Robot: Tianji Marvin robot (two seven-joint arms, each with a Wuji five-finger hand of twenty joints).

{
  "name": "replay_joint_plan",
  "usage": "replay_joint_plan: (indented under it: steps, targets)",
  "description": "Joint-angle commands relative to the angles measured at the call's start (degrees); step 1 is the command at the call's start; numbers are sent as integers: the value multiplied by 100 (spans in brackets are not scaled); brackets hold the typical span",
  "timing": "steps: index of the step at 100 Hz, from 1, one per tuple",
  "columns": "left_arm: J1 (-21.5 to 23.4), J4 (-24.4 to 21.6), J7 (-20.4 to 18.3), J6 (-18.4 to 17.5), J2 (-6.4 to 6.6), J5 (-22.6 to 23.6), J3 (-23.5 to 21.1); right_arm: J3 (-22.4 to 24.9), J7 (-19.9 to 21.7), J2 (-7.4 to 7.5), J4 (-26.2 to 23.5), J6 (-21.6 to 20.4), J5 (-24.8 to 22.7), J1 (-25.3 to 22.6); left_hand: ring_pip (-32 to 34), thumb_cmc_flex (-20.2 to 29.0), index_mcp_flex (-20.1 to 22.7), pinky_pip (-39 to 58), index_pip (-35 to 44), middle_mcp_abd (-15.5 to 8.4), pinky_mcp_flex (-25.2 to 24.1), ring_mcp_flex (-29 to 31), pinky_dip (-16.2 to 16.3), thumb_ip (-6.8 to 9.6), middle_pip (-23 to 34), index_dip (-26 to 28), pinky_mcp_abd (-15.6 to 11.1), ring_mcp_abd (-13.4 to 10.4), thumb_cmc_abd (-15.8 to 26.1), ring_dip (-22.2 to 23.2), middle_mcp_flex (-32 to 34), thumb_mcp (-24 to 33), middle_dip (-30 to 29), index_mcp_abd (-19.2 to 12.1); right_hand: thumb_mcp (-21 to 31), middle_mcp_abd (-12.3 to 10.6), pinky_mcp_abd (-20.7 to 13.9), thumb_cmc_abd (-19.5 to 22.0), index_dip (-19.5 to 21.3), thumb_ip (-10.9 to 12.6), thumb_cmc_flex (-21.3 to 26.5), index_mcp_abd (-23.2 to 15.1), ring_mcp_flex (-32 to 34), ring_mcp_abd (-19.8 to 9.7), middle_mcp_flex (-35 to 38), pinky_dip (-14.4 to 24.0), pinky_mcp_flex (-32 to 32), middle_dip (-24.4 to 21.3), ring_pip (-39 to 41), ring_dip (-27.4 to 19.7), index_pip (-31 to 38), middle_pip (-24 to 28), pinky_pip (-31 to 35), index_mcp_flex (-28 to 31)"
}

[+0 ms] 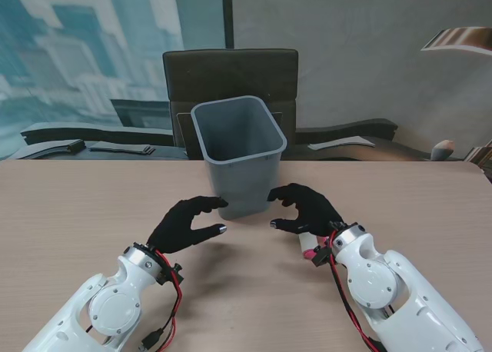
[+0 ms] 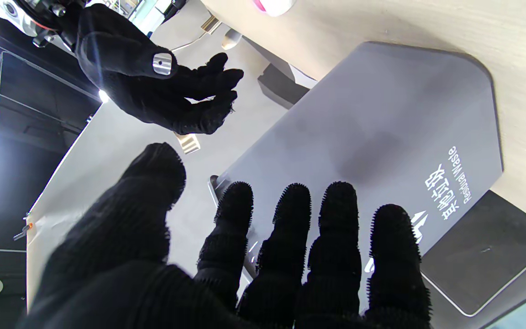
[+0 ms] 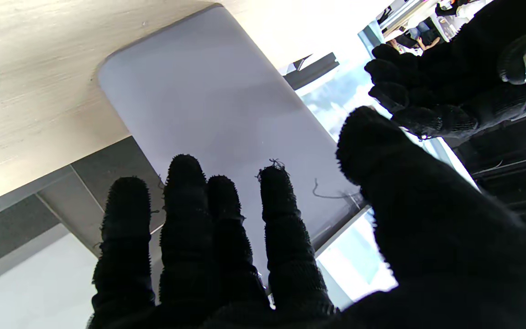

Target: Replace a lint-roller refill

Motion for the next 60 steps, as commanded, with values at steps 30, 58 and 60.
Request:
replay_joint_plan:
  steps: [30, 58, 60]
  targets:
    - [19, -78, -103, 192, -3, -23, -29, 4, 176, -26, -51, -3, -21, -23, -73, -168, -54, -56, -106, -109, -52, -156, 113, 74, -30, 6, -128, -124, -99, -32, -213, 235, -12, -83, 142, 68, -112, 57, 34, 123, 24, 47, 114, 30, 145, -20, -6, 5, 100, 70, -51, 50, 94, 135]
    - [-93, -37, -185, 348, -6, -124, 78, -30, 261, -22, 98, 107, 53, 72, -49, -146, -54, -48, -115, -91, -55, -153, 138, 72, -24, 6, -108, -106, -93, -17, -201, 224, -6, -77, 101, 88, -103, 86, 39, 126, 41, 68, 88, 43, 139, -42, -25, 3, 112, 79, -64, 40, 92, 155]
    - [-93, -36, -184, 345, -6, -122, 78, -32, 269, -20, 103, 104, 55, 75, -49, -144, -50, -48, -114, -89, -54, -153, 138, 72, -26, 6, -108, -108, -91, -17, -203, 224, -6, -67, 100, 90, -103, 89, 39, 127, 41, 69, 91, 45, 144, -43, -26, 4, 113, 79, -65, 42, 91, 155]
